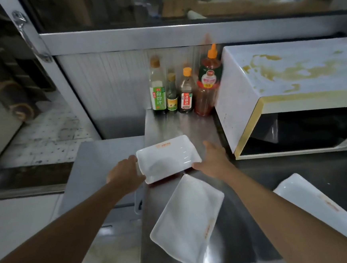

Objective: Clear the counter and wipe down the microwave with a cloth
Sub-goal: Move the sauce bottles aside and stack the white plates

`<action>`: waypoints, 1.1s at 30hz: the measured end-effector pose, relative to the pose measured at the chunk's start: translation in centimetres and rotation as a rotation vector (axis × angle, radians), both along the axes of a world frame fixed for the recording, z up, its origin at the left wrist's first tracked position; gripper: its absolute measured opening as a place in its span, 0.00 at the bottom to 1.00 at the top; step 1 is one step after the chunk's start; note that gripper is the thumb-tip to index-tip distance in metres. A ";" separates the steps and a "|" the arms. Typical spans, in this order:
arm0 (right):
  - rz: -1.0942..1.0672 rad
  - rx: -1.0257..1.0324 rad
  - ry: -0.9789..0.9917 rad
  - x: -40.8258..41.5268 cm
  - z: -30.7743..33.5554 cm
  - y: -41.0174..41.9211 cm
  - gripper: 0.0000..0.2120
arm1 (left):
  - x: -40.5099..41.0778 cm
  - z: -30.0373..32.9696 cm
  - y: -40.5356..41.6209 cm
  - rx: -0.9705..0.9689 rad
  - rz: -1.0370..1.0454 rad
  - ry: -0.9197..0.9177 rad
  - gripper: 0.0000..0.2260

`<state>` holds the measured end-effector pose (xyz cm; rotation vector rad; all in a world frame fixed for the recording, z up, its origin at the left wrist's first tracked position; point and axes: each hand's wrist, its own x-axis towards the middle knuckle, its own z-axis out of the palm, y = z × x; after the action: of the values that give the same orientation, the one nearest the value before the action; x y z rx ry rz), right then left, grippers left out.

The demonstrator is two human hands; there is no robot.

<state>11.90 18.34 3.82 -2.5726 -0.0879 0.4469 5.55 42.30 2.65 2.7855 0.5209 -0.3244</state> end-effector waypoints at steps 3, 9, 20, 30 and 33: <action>0.007 -0.022 0.005 0.9 -1.1 0.2 0.40 | 0.3 -1.4 0.1 -0.072 0.066 0.014 0.27; -0.020 -0.021 0.036 2.8 -3.8 0.6 0.39 | 2.1 -4.7 0.1 -0.222 0.146 -0.002 0.26; -0.109 -0.034 -0.036 4.9 -7.7 2.4 0.17 | 4.4 -9.0 0.8 -0.358 0.277 -0.081 0.17; -0.131 0.036 -0.152 6.0 -7.7 2.3 0.11 | 3.5 -8.3 0.7 -0.475 0.377 -0.194 0.10; -0.136 0.065 -0.189 5.9 -6.8 1.7 0.09 | 2.3 -7.5 -0.2 -0.477 0.398 -0.213 0.10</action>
<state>17.81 20.01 -2.94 -2.5308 0.0058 0.1475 7.83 42.07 -4.82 2.1656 0.8038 -0.0491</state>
